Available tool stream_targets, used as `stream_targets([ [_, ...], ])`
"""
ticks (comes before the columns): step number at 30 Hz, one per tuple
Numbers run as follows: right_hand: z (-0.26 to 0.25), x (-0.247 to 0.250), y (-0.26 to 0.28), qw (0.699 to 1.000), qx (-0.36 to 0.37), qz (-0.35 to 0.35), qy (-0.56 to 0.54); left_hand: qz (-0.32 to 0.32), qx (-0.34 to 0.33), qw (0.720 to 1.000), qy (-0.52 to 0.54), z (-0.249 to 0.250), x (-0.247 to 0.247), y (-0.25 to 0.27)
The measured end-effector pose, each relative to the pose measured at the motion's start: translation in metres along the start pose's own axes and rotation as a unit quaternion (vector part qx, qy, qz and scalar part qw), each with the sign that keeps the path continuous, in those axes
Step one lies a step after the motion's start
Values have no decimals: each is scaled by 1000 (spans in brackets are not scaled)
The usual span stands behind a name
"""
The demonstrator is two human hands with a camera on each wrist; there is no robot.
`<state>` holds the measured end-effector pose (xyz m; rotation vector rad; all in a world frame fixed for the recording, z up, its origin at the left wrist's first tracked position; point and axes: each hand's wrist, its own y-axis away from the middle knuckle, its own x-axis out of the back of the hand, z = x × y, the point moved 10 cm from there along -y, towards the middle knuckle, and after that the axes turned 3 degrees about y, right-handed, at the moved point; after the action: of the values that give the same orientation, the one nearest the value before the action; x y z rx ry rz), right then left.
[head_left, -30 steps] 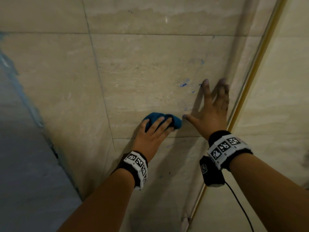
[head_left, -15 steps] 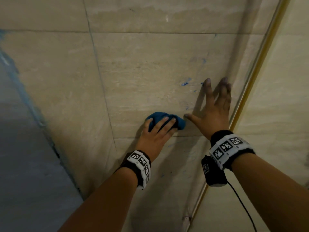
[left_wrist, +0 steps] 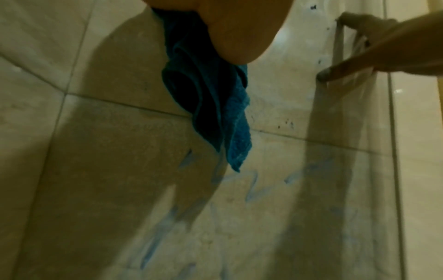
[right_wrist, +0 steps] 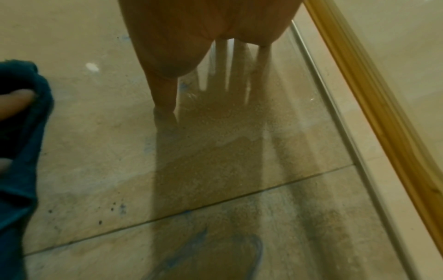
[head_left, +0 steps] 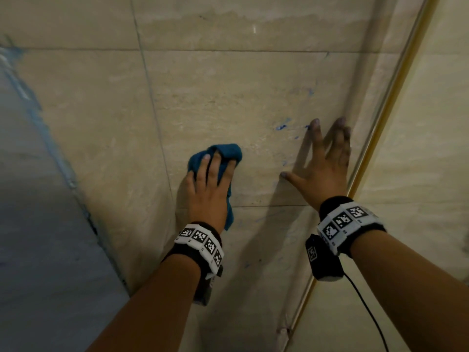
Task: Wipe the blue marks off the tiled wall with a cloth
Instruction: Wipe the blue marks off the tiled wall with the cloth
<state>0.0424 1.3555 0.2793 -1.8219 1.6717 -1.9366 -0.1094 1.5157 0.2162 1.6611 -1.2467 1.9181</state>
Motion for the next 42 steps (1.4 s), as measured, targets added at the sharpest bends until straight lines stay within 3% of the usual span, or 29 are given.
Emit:
stream_targets([
  [3, 0, 0, 1, 1000, 0, 3, -1, 98, 3, 994, 49, -1, 11, 0],
  [6, 0, 0, 1, 1000, 0, 6, -2, 181, -22, 983, 29, 2, 7, 6],
  [12, 0, 1, 0, 1000, 2, 13, -2, 193, -97, 976, -7, 23, -19, 19],
  [16, 0, 2, 1, 1000, 3, 11, -10, 186, -89, 978, -35, 22, -21, 18],
  [23, 0, 1, 0, 1000, 6, 15, -2, 229, -66, 971, 16, 27, 1, 9],
  [28, 1, 1, 0, 1000, 11, 28, -3, 256, -150, 955, 30, 56, 2, 9],
  [32, 0, 1, 1, 999, 15, 32, -10, 227, -220, 949, 1, 73, -7, 16],
  [38, 0, 1, 1, 1000, 11, 27, -3, 183, -267, 946, -23, 71, -17, 21],
  [42, 0, 1, 1, 1000, 12, 28, 0, 91, -276, 956, -38, 61, -26, 25],
])
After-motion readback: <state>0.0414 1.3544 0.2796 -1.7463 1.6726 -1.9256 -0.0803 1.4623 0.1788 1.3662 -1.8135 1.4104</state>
